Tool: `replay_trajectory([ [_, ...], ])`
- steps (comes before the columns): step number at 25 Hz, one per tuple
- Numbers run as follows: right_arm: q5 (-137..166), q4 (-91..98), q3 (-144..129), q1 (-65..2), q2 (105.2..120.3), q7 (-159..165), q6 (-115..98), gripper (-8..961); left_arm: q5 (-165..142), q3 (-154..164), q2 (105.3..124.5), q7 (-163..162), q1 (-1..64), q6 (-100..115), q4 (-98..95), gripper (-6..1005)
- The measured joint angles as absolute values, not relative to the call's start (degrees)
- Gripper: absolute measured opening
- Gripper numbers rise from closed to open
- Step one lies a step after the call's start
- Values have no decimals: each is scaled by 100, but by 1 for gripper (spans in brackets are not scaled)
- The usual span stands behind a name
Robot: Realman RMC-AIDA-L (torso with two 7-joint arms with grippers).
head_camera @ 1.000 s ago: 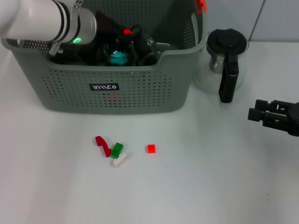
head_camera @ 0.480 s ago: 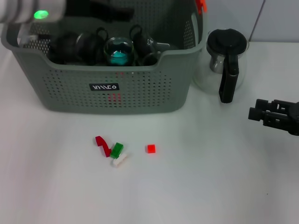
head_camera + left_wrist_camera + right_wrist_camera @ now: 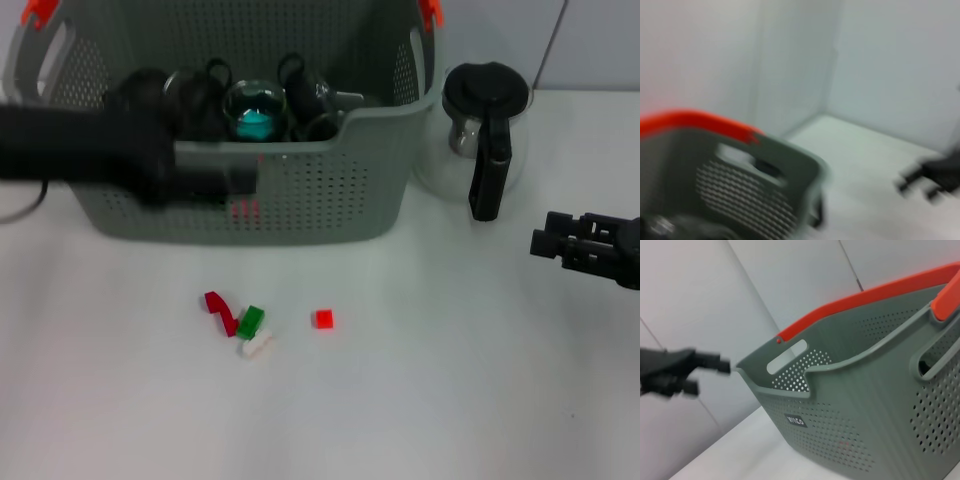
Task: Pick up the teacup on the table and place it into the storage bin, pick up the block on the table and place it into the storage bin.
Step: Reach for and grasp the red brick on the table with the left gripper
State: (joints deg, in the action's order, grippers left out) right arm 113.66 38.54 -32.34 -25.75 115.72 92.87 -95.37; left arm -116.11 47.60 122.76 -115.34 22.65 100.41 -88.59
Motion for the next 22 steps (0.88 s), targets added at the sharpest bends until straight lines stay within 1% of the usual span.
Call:
replay_trajectory([
  [2, 11366, 3856, -3234, -2587, 11568, 9288, -9541, 606, -11758, 4785, 12220, -11530, 2288, 10428, -8689, 727],
  [4, 11366, 3856, -3237, -2597, 11569, 9289, -9541, 606, -11984, 4851, 12207, -11528, 2329, 10670, -8537, 728],
  [6, 11367, 3855, -3240, -2602, 11574, 9290, -9536, 606, -12329, 4931, 12257, -11514, 2358, 10719, -8434, 728],
  [9, 11369, 3853, -3250, -2608, 11577, 9290, -9530, 606, -12790, 5086, 12380, -11483, 2387, 10598, -8353, 728],
  [11, 11371, 3851, -3253, -2609, 11576, 9290, -9530, 607, -13021, 5261, 12413, -11483, 2406, 10433, -8279, 728],
  [22, 11373, 3849, -3236, -2567, 11579, 9290, -9545, 606, -13935, 6484, 12436, -11754, 2426, 9310, -7904, 729],
])
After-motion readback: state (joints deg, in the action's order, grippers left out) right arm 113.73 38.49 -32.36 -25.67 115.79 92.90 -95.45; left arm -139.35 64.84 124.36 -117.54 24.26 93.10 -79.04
